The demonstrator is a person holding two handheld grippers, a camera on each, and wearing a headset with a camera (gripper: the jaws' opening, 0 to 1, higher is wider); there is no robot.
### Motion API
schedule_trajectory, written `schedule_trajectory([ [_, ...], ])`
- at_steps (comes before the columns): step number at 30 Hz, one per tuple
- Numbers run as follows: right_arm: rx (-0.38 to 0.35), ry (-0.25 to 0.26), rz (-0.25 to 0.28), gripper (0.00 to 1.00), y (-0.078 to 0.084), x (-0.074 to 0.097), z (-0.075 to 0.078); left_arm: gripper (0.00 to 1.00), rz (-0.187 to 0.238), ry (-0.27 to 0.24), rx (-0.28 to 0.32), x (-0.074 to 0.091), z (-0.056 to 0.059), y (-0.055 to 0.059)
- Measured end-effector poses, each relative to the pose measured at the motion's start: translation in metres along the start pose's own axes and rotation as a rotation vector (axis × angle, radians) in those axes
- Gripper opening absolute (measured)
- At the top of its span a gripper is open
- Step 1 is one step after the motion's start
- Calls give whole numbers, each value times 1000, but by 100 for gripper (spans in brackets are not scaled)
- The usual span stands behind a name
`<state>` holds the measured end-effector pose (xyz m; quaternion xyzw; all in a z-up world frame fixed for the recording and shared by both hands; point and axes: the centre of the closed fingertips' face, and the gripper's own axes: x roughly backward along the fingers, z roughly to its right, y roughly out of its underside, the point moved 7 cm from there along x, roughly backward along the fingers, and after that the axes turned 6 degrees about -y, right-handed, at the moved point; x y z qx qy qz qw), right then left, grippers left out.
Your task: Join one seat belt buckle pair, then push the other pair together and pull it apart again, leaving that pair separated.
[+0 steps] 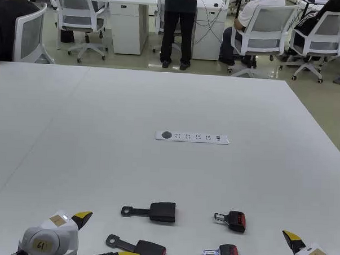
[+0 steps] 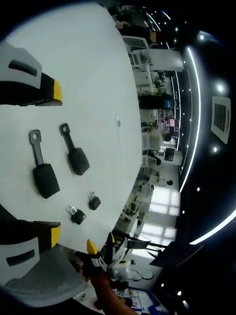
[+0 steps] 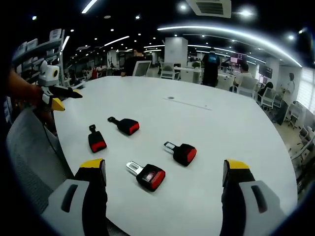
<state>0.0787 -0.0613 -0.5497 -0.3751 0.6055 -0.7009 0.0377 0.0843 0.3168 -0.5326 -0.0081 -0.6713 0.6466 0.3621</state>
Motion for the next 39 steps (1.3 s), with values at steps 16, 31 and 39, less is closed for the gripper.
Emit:
schedule_trajectory([
  [16,-6,2,7,99,-1,2,-1,99,2,-2,0,2,5,-1],
  [31,-12,-2,7,99,-1,2,-1,99,1,-8,7,1,5,2],
  [39,-16,-4,8,99,-1,2,-1,99,2,-10,6,1,3,2],
])
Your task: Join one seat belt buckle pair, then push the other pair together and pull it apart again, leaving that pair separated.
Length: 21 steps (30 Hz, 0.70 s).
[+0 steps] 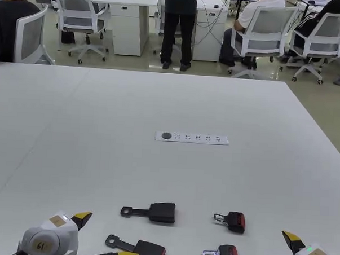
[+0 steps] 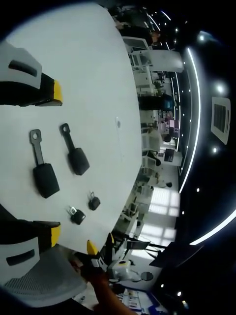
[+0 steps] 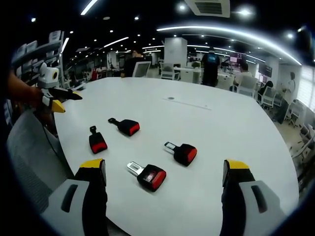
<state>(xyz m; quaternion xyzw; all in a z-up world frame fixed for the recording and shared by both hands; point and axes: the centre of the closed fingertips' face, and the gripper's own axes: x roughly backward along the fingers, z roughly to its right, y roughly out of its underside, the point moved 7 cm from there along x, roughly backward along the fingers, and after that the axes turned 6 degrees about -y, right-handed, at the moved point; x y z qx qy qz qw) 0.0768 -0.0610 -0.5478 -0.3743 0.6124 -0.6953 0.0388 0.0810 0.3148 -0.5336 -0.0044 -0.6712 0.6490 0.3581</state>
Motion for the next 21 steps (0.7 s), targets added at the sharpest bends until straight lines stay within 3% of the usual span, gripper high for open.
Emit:
schedule_trajectory([
  [21,2,6,-7,99,2,1,-1,99,-3,1,-4,1,0,0],
])
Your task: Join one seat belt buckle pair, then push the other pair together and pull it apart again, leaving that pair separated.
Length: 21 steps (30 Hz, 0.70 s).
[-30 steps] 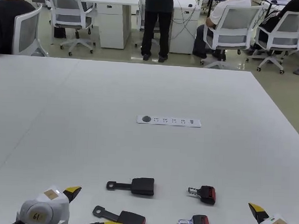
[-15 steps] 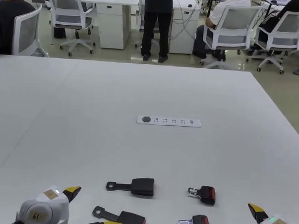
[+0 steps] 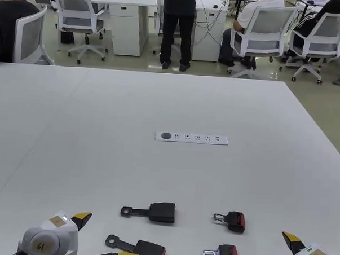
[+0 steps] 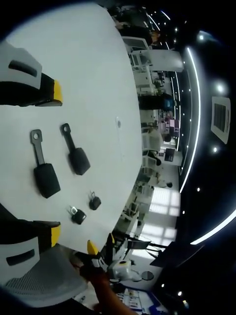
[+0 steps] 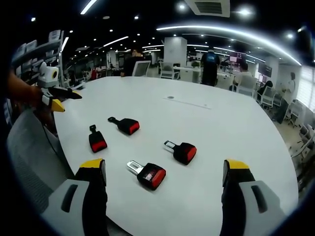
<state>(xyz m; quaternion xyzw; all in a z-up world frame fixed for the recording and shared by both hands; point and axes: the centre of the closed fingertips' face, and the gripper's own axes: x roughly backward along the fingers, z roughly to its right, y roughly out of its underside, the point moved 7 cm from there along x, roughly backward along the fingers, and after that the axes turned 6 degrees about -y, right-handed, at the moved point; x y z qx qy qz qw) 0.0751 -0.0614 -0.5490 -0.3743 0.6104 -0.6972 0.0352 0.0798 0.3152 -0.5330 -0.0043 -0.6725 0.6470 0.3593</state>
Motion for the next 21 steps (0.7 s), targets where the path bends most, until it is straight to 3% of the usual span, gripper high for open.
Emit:
schedule_trajectory([
  [21,-2,-8,2,99,2,1,0,98,-3,3,-9,1,3,-3],
])
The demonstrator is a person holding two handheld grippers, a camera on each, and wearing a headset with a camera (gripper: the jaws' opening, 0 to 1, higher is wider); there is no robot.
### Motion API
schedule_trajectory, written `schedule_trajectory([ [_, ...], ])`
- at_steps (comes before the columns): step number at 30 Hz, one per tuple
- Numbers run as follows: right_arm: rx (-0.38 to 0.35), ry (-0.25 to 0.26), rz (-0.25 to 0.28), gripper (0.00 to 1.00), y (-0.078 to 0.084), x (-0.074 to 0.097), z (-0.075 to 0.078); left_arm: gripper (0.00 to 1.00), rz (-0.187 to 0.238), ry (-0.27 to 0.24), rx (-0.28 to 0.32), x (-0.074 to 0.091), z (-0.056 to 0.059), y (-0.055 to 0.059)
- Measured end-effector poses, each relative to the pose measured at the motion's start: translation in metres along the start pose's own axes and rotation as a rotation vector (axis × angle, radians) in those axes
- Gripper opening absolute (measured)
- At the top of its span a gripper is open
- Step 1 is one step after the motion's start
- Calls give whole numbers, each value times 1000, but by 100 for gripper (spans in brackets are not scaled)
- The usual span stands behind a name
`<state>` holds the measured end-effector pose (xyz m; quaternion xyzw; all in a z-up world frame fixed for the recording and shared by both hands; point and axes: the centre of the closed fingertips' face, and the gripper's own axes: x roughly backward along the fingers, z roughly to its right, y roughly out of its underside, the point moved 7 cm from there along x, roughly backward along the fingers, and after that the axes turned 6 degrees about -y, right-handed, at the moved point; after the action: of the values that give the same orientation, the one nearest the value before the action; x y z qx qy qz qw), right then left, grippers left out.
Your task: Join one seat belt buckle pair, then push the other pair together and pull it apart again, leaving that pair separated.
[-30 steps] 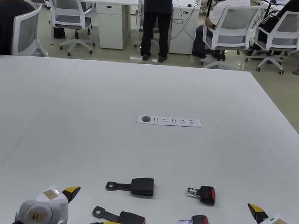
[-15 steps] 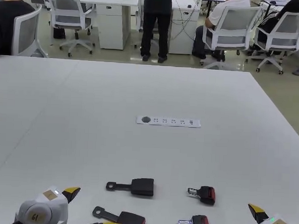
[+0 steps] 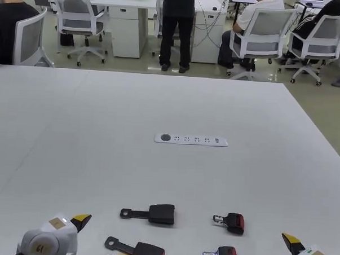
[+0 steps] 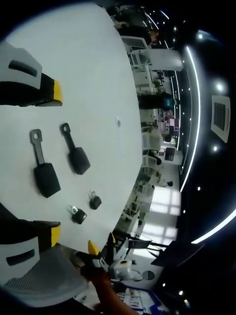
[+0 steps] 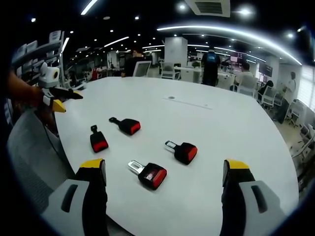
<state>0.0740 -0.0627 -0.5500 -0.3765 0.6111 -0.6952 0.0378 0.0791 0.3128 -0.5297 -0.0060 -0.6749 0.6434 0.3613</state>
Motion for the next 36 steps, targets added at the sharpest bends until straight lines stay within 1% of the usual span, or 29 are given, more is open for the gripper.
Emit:
schedule_trajectory([
  [6,0,-5,-4,99,0,1,-3,98,0,2,1,0,2,1],
  [11,14,-8,-14,99,3,0,-3,98,-4,4,4,-1,2,3],
  [15,11,-12,-16,99,4,1,-1,98,-10,11,4,-2,3,3],
  [17,11,-15,-20,99,6,0,-1,98,-13,18,1,-2,3,5],
  [19,16,-16,-23,99,6,0,-1,98,-13,37,7,-4,4,7],
  [20,18,-19,-27,99,6,0,-1,98,-21,39,-2,-4,6,7],
  [22,18,-25,-30,99,8,-1,0,97,-30,40,-14,-5,6,8],
  [25,19,-35,-34,98,10,-4,3,97,-33,48,-18,-7,7,6],
  [28,21,-45,-39,97,9,-7,4,97,-27,71,-23,-9,8,5],
  [31,21,-53,-42,96,8,-9,3,97,-42,89,-32,-12,11,5],
  [33,18,-66,-48,96,9,-11,3,97,-47,95,-43,-14,11,5],
  [34,20,-70,-49,96,8,-11,3,97,-49,99,-46,-15,9,8],
  [36,23,-78,-54,96,8,-13,4,97,-54,104,-46,-18,9,8],
])
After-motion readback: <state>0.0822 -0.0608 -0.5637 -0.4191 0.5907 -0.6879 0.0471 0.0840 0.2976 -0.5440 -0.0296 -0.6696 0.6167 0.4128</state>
